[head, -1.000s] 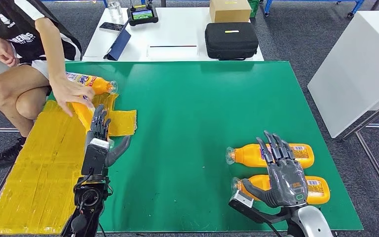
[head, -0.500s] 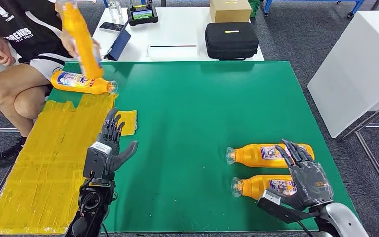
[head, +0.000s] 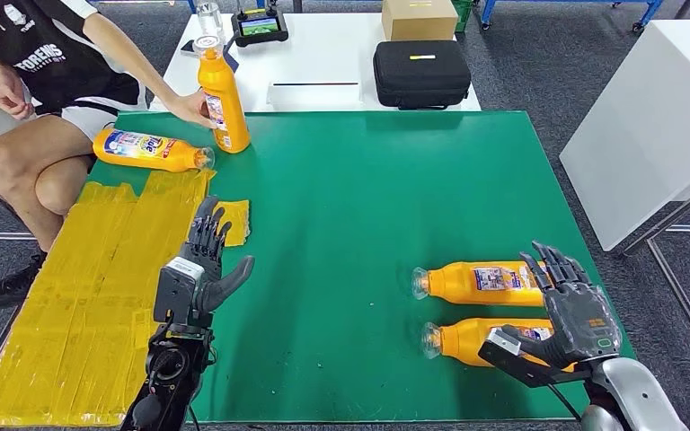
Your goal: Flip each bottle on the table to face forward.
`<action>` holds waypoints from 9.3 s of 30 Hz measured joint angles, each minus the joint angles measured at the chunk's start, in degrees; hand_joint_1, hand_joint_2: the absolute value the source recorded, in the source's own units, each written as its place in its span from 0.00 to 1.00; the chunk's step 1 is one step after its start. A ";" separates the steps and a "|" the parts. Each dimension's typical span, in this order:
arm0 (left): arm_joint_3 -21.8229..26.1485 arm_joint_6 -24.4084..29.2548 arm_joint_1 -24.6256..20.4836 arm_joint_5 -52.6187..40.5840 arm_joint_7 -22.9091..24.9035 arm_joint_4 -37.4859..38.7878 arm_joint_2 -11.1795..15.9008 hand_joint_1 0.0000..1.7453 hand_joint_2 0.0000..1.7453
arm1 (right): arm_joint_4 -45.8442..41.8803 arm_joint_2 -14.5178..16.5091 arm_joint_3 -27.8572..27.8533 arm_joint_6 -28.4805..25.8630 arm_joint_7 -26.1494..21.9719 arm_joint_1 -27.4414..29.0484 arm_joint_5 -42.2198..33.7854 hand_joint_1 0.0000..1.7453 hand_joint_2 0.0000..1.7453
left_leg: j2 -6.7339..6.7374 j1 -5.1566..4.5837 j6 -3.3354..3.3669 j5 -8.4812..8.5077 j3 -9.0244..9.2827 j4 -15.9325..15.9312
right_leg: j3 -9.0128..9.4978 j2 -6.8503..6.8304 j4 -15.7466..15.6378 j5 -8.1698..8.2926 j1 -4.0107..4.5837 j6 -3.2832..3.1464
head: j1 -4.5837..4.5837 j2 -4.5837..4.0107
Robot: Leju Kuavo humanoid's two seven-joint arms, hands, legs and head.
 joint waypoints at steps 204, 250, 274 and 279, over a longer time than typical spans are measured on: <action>-17.61 9.10 -2.18 -6.85 2.28 -12.55 0.71 1.00 1.00 | 26.61 22.26 41.32 -25.55 -8.18 -23.20 -28.37 0.00 1.00 | 0.00 -0.02 0.24 0.17 -0.05 0.00 | 0.00 -0.01 -0.06 0.13 0.00 0.23 | 0.02 0.00; -6.90 22.58 -12.50 -74.78 42.15 2.72 9.13 1.00 1.00 | -7.89 15.79 17.40 -30.03 -4.64 -1.76 -24.86 0.00 1.00 | -0.06 -0.02 0.23 0.18 -0.04 0.01 | 0.00 -0.03 -0.06 0.13 0.01 0.22 | 0.01 0.00; -10.92 20.81 -18.77 -74.81 45.63 19.66 12.68 1.00 1.00 | -8.38 15.54 14.41 -29.55 -4.46 -1.12 -24.24 0.00 1.00 | 0.05 -0.03 0.23 0.18 -0.04 0.01 | -0.01 0.06 -0.05 0.15 0.00 0.22 | 0.00 0.00; -10.97 20.57 -20.03 -74.81 45.23 23.85 12.70 1.00 1.00 | -7.73 15.57 14.20 -28.53 -4.16 -1.34 -24.21 0.00 1.00 | 0.05 -0.03 0.23 0.18 -0.04 0.01 | -0.01 0.06 -0.05 0.15 0.00 0.22 | 0.01 0.00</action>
